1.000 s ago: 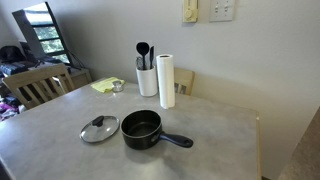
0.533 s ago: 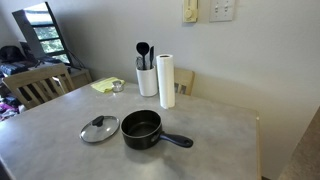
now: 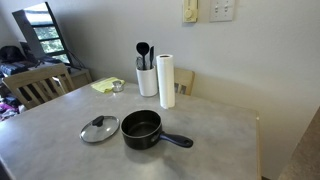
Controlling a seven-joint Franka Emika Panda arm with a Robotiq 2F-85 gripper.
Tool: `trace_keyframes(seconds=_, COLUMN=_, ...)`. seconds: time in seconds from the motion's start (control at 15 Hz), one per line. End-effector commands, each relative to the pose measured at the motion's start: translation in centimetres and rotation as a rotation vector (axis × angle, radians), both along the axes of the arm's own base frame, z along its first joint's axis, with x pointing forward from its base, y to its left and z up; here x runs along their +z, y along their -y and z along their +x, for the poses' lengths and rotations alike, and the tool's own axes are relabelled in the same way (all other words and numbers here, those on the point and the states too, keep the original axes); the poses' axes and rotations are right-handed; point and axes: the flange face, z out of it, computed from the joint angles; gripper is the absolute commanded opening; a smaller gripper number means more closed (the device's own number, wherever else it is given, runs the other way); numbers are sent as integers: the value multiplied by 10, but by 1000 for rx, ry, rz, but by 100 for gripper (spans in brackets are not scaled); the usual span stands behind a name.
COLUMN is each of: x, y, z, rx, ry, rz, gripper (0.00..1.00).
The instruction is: Take the lid from the table and put it on the black pot
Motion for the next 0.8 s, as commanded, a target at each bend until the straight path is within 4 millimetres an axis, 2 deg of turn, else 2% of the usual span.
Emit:
trace_keyframes(seconds=0.0, x=-35, y=-8, z=0, rx=6, ry=-42, rz=24, gripper=100)
trace_keyframes(seconds=0.27, x=-73, y=-13, z=-7, rx=16, ry=-118, rz=40, gripper=100)
trace_keyframes(seconds=0.33, x=-54, y=-9, z=-6, rx=22, ry=-90, rz=19, gripper=100)
trace_keyframes(seconds=0.47, x=-67, y=-10, z=-8, rx=25, ry=-115, rz=19, gripper=100)
trace_keyframes(seconds=0.73, x=-69, y=-10, z=-8, rx=25, ry=-120, rz=20, gripper=100)
